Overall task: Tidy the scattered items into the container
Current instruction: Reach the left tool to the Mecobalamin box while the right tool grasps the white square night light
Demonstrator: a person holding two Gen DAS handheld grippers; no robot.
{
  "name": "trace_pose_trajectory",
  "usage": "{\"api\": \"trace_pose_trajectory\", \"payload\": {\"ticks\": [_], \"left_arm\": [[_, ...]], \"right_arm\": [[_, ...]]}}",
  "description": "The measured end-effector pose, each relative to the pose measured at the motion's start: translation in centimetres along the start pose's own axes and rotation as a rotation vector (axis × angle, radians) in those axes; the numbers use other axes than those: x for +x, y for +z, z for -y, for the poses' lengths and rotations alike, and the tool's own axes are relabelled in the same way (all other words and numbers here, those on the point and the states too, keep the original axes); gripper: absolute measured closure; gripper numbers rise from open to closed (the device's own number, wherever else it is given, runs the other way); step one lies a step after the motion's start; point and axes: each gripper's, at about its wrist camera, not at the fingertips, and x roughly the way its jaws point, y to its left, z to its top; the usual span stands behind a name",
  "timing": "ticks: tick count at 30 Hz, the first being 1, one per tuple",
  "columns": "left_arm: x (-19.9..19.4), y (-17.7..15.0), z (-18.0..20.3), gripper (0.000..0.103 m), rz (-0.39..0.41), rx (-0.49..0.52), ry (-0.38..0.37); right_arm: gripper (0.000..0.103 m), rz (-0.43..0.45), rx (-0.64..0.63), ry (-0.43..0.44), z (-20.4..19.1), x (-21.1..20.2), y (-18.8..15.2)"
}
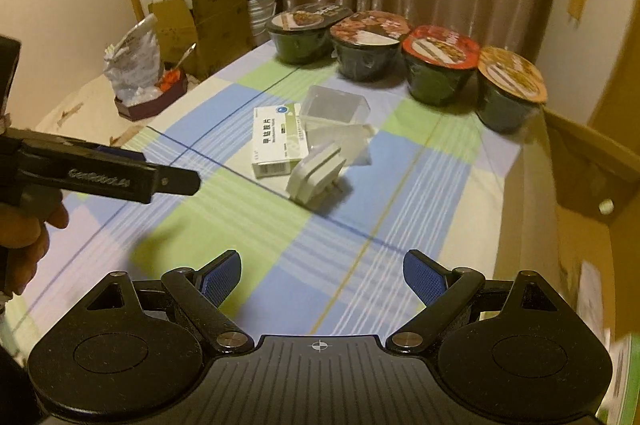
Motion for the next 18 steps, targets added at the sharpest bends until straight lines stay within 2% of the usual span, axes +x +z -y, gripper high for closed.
{"api": "trace_pose_trajectory", "payload": {"ticks": [5,11,18], "left_arm": [[3.0,1.2,-0.5,0.019,-0.006,0.016,-0.007],[5.7,2.0,-0.8,0.019,-0.056,0.131,-0.015],[8.1,2.6,-2.7,0.019,-0.074,0.127,0.005]], "right_arm": [[0.010,-0.028,-0.157,0.024,0.4,3.6,2.3],[0.010,-0.091,-0.376,0.091,0.7,8.2,4.5],[0.010,-0.138,-0.551,0.139,0.5,13.2,5.9]]}}
